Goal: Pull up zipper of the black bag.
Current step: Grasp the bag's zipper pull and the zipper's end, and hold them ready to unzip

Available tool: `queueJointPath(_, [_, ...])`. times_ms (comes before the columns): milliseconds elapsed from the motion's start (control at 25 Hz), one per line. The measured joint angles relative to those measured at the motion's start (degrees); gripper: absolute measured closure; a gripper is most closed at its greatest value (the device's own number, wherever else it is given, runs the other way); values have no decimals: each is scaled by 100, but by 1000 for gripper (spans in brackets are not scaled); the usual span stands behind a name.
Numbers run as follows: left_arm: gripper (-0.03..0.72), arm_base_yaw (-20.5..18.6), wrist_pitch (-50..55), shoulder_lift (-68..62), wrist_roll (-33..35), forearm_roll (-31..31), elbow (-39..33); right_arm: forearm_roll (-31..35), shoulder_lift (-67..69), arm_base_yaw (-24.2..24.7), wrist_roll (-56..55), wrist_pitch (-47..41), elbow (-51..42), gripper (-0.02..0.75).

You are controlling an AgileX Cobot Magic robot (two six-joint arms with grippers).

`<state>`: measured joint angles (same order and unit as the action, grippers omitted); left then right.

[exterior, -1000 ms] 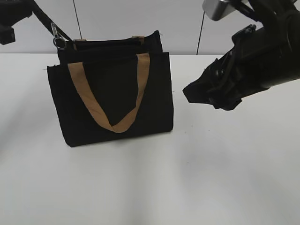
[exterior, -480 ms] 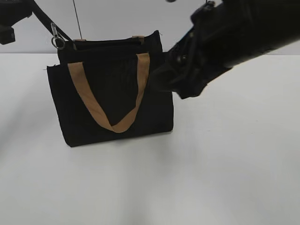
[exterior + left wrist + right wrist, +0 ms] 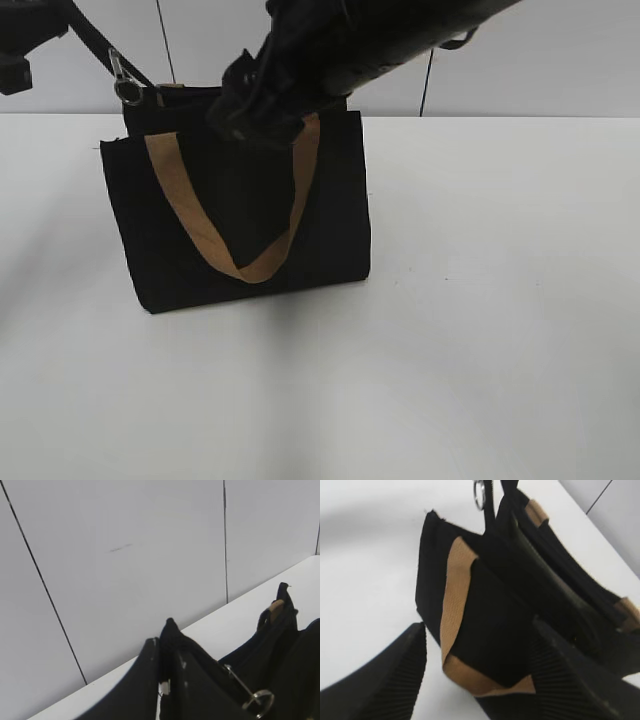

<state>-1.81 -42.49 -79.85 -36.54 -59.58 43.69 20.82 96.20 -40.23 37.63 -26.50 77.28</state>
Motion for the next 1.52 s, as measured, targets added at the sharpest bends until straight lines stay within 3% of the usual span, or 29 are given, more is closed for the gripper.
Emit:
queueJointPath(480, [673, 0, 0, 0, -5, 6, 0, 52, 991, -391, 0, 2217, 222, 254])
queueJointPath(880, [673, 0, 0, 0, -5, 7, 0, 152, 1642, -390, -846, 2368, 1001, 254])
queueJointPath(1160, [673, 0, 0, 0, -5, 12, 0, 151, 1853, -390, -941, 2362, 1037, 261])
queueJointPath(1520, [673, 0, 0, 0, -10, 12, 0, 151, 1980, -488, -987, 2391, 1037, 411])
